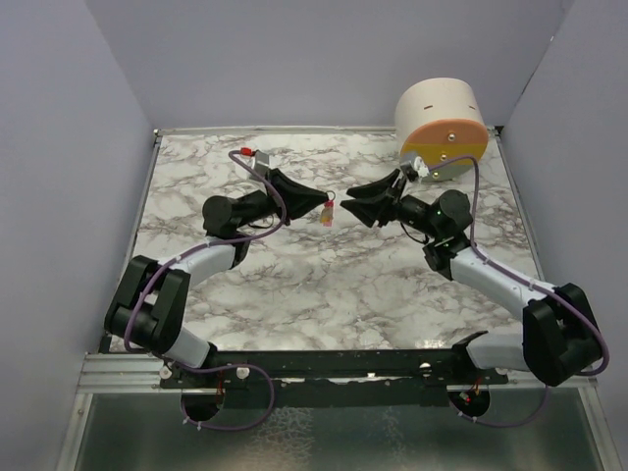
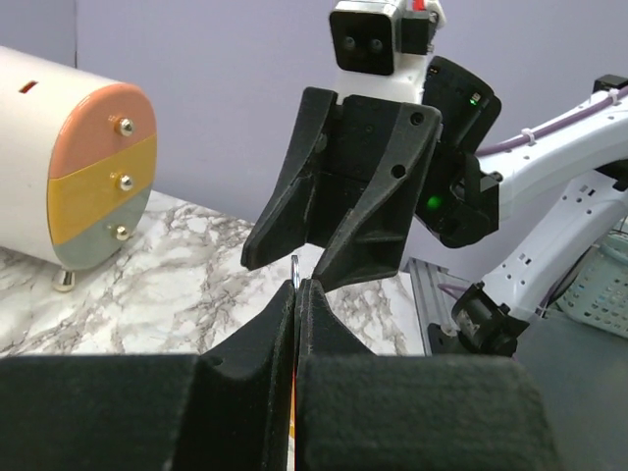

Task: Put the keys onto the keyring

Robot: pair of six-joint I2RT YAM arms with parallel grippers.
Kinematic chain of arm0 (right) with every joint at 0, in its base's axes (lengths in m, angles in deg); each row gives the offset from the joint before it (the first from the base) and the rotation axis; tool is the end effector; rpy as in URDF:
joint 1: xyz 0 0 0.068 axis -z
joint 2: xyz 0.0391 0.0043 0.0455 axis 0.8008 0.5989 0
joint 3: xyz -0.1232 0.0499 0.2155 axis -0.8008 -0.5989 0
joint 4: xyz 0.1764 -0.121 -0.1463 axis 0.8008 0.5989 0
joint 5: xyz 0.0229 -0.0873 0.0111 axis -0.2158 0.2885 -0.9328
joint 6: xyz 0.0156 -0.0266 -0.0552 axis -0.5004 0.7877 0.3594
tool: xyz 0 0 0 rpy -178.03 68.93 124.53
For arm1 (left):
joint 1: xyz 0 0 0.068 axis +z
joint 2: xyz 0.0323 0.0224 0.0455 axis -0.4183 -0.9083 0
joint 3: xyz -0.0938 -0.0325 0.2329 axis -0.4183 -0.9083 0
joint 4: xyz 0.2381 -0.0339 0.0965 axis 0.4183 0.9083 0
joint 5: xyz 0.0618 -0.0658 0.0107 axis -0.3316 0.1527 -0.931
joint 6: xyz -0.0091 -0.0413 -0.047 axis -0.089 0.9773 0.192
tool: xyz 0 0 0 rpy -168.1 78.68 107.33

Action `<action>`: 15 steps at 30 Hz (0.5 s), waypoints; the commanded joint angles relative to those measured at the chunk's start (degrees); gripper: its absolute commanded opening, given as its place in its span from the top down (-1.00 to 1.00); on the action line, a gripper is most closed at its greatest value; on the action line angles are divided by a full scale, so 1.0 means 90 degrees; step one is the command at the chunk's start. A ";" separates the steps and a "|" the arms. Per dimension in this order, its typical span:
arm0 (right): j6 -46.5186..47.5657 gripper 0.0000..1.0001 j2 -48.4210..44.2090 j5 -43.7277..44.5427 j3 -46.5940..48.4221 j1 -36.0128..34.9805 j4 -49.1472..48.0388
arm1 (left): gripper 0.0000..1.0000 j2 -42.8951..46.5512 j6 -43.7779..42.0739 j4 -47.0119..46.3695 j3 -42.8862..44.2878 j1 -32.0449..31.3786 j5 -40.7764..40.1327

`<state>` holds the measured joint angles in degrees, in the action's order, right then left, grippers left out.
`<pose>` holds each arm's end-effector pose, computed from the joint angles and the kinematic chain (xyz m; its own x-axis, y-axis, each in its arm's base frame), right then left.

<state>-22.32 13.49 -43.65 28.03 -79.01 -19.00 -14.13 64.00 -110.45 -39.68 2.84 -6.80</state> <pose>0.2578 0.1590 0.2828 -0.1738 0.2524 -0.9519 -0.8997 0.3524 0.2577 0.2702 -0.1495 0.2880 -0.2537 -0.3963 -0.8824 0.9503 0.0681 -0.3039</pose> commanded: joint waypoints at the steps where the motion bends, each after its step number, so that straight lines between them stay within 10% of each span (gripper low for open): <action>1: 0.0439 0.15 -0.0397 0.0436 -0.0226 0.0015 0.0407 | 1.00 0.0324 -0.0379 0.0908 -0.0003 -0.0030 -0.0408; 9: 0.0725 -0.42 -0.0867 0.0826 -0.0756 0.0015 0.0584 | 1.00 0.0661 -0.0730 0.2650 0.0155 -0.0111 -0.0986; 15: 0.0872 -0.45 -0.0894 0.1125 -0.1016 0.0006 0.0715 | 1.00 0.0912 -0.1403 0.4278 0.0381 -0.0428 -0.1875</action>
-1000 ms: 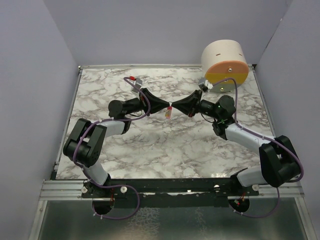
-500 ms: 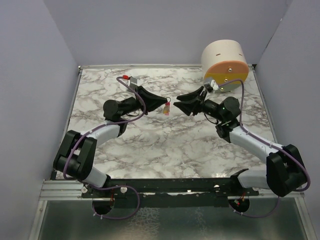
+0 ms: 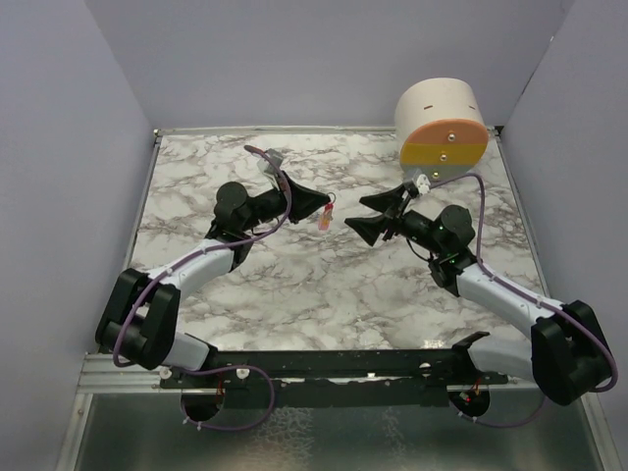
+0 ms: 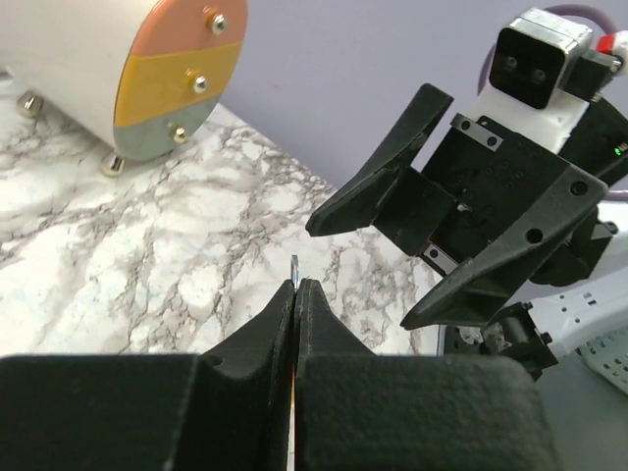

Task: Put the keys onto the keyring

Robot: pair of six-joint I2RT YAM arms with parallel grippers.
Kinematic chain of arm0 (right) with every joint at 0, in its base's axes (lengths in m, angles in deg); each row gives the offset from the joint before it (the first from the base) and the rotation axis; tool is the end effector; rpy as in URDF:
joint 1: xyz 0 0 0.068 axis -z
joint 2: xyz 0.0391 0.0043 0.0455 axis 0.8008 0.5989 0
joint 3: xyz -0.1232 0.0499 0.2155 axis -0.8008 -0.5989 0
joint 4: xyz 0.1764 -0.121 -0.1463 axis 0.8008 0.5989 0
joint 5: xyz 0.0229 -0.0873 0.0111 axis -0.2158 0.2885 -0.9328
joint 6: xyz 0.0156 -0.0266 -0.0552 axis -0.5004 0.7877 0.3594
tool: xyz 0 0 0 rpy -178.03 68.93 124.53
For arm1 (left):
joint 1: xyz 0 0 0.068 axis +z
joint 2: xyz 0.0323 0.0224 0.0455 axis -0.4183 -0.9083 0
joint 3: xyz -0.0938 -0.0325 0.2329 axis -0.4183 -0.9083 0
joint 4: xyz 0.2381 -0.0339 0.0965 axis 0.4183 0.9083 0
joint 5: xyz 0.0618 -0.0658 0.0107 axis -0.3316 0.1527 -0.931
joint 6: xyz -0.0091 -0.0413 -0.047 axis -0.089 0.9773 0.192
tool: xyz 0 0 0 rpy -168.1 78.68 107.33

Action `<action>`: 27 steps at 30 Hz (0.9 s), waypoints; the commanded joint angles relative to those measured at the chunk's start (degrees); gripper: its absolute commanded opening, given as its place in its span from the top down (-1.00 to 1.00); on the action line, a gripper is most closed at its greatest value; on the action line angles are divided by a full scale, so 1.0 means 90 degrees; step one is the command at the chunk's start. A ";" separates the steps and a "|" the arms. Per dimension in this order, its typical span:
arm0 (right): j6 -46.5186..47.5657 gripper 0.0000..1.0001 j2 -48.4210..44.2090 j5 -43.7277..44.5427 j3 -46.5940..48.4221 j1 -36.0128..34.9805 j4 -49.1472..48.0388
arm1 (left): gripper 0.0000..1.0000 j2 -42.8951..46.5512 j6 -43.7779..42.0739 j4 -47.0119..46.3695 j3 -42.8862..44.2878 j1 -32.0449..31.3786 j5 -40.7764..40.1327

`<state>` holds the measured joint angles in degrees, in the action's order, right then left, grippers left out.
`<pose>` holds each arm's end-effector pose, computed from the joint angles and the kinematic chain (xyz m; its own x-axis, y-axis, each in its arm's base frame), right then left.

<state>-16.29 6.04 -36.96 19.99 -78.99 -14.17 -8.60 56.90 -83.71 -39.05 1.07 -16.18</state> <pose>0.2365 0.1435 0.2606 -0.1452 0.2042 -0.9681 -0.8451 0.4832 0.2287 0.2773 -0.1570 0.2770 -0.4077 -0.3510 -0.8430 0.8263 0.2511 -0.5042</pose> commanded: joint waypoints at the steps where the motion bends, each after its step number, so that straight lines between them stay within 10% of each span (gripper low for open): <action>1: 0.0204 -0.45 -0.0039 0.0377 -0.0142 -0.0004 0.0178 | 1.00 0.0316 -0.0688 0.1477 0.0352 -0.0304 -0.0977; 27: 0.0201 -0.38 0.0571 0.1196 -0.0468 -0.0245 -0.0332 | 1.00 0.0077 -0.1408 0.3602 0.1417 -0.1812 -0.2825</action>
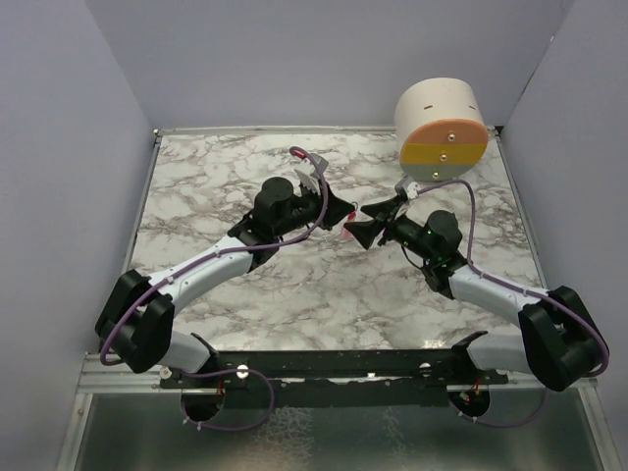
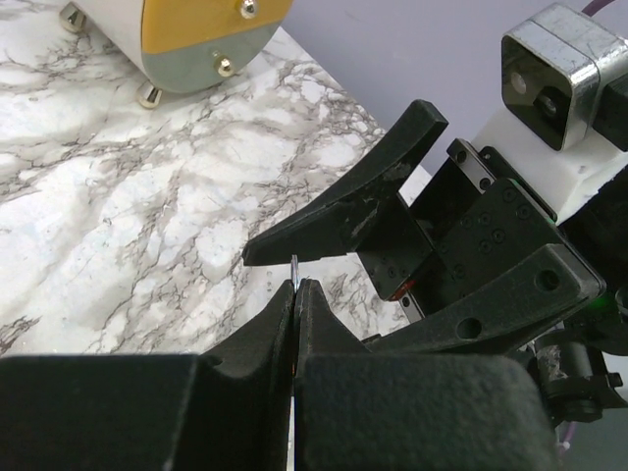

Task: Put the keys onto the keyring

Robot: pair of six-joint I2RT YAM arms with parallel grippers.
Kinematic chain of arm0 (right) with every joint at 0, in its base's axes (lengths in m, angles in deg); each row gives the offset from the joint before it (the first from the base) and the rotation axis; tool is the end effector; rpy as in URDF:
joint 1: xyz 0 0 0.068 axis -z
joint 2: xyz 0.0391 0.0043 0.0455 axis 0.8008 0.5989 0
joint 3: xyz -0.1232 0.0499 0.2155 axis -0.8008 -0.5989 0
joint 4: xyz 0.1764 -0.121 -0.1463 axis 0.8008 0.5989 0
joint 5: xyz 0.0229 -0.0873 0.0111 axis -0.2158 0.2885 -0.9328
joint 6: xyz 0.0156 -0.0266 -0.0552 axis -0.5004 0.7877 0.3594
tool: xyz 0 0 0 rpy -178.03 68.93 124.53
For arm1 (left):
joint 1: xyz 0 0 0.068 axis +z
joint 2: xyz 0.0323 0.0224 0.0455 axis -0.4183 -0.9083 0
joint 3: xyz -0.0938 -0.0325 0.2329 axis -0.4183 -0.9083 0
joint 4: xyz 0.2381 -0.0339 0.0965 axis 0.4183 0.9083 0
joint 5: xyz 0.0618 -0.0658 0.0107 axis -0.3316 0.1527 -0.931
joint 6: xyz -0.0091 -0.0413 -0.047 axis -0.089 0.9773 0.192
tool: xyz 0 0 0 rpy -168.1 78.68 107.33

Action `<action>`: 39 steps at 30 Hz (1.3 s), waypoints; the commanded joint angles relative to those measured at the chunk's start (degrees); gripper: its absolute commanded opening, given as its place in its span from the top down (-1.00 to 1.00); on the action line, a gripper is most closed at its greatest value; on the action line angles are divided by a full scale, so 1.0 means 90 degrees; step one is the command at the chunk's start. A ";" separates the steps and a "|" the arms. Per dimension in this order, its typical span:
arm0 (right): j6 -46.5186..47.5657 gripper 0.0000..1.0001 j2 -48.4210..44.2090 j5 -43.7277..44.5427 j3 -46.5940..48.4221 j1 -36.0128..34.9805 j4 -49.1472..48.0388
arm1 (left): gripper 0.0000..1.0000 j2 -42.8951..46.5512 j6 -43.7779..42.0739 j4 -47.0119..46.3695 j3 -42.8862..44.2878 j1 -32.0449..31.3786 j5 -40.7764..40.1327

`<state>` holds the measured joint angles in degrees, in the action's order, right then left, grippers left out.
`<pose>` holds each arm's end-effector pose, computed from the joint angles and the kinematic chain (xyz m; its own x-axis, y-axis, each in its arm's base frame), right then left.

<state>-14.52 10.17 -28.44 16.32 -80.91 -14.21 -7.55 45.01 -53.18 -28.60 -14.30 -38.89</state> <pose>0.2398 0.1485 0.2204 -0.2198 0.1567 -0.9629 -0.7575 0.5946 0.2697 0.2556 -0.2279 0.2867 -0.4636 -0.2116 -0.8604 0.7161 0.4823 -0.5045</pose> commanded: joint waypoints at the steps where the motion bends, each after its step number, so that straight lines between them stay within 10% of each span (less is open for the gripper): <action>1: -0.0030 -0.36 0.0138 0.0246 -0.0073 -0.0036 -0.0372 | 1.00 -0.0046 -0.0085 0.0243 0.0269 -0.0128 -0.0348; 24: -0.0044 0.36 0.0137 0.0789 -0.0284 -0.0035 -0.0581 | 1.00 -0.0099 -0.0187 0.1454 0.0775 -0.0322 -0.0795; 39: 0.0129 0.41 -0.0068 0.1046 -0.0392 -0.0037 -0.0535 | 1.00 -0.0387 -0.0307 0.2428 0.1320 -0.0322 -0.0331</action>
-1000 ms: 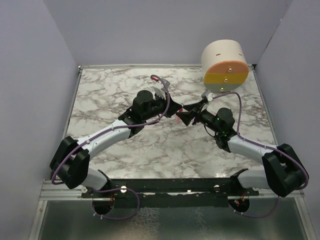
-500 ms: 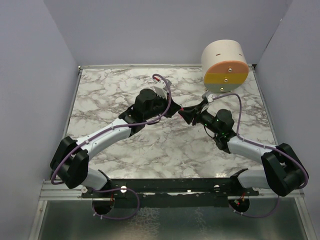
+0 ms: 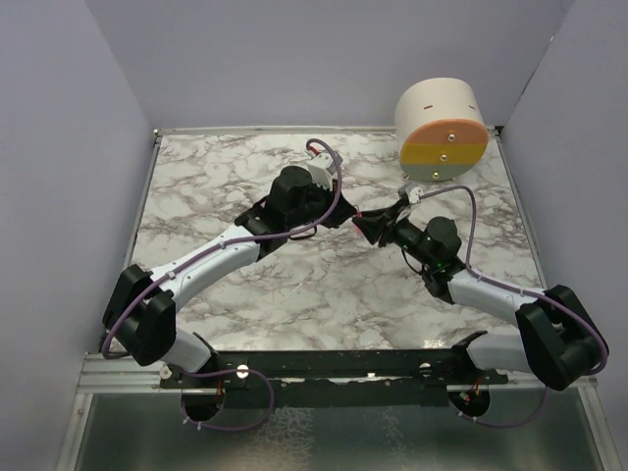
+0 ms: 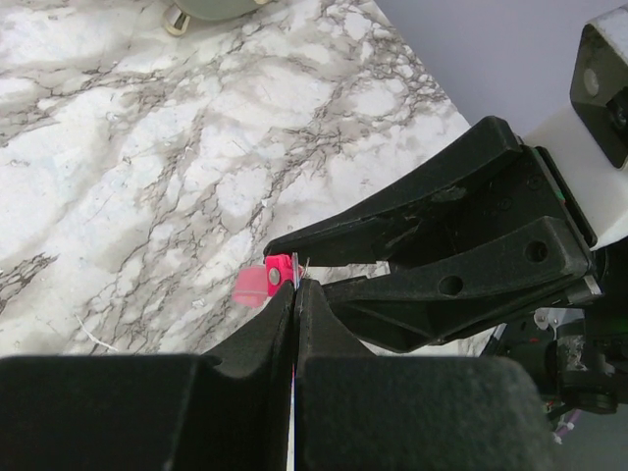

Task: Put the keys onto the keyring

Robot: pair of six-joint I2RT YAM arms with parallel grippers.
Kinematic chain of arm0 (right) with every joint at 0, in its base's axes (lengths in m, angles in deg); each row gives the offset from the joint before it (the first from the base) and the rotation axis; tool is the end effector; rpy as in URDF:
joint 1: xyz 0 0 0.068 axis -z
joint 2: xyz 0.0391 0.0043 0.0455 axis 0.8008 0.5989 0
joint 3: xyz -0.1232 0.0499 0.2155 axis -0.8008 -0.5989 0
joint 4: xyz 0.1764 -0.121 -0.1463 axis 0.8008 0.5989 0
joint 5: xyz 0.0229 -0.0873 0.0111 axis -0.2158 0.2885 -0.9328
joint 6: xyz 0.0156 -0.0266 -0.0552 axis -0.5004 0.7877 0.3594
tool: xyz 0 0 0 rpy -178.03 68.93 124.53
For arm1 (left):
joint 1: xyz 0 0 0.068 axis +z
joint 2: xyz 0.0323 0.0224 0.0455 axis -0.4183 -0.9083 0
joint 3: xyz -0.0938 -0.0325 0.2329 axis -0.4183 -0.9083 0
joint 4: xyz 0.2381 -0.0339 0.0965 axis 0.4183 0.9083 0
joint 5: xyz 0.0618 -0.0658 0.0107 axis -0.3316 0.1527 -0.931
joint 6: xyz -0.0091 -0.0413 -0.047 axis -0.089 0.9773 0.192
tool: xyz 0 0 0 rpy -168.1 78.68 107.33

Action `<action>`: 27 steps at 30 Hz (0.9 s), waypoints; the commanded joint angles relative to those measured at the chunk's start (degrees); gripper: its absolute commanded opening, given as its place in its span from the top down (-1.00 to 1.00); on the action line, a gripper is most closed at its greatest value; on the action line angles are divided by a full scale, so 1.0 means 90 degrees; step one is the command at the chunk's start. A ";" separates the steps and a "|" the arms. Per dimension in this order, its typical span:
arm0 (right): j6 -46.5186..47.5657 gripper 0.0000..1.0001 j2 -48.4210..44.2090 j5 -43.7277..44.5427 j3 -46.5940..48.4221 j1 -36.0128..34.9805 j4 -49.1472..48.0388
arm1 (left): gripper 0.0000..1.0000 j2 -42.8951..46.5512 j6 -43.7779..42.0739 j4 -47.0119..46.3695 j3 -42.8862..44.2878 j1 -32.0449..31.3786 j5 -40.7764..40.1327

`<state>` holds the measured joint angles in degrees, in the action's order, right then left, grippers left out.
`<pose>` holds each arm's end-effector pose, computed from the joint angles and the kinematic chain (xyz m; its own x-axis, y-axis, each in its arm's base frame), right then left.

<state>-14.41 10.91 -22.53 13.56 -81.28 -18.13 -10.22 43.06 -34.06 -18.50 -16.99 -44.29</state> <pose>0.2383 0.1445 0.2092 -0.1956 0.1781 -0.9644 -0.6988 0.6647 0.2644 0.2577 -0.2455 0.2958 -0.5557 -0.0943 -0.8260 0.6361 0.5914 -0.4955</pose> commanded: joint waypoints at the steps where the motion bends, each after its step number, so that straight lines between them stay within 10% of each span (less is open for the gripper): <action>1: 0.0126 0.41 -0.0152 0.0424 -0.0102 0.0009 -0.0092 | 1.00 -0.0098 -0.0091 0.0337 0.0214 -0.0023 0.0310; 27: 0.0842 0.30 -0.0381 0.0617 -0.0312 0.0004 0.0090 | 1.00 -0.0778 -0.0820 0.2511 0.1453 -0.0098 0.1170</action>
<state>-9.32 8.97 -19.82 11.29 -81.37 -16.77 -15.88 38.08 -18.38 -8.23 -17.03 -37.99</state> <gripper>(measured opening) 0.337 0.012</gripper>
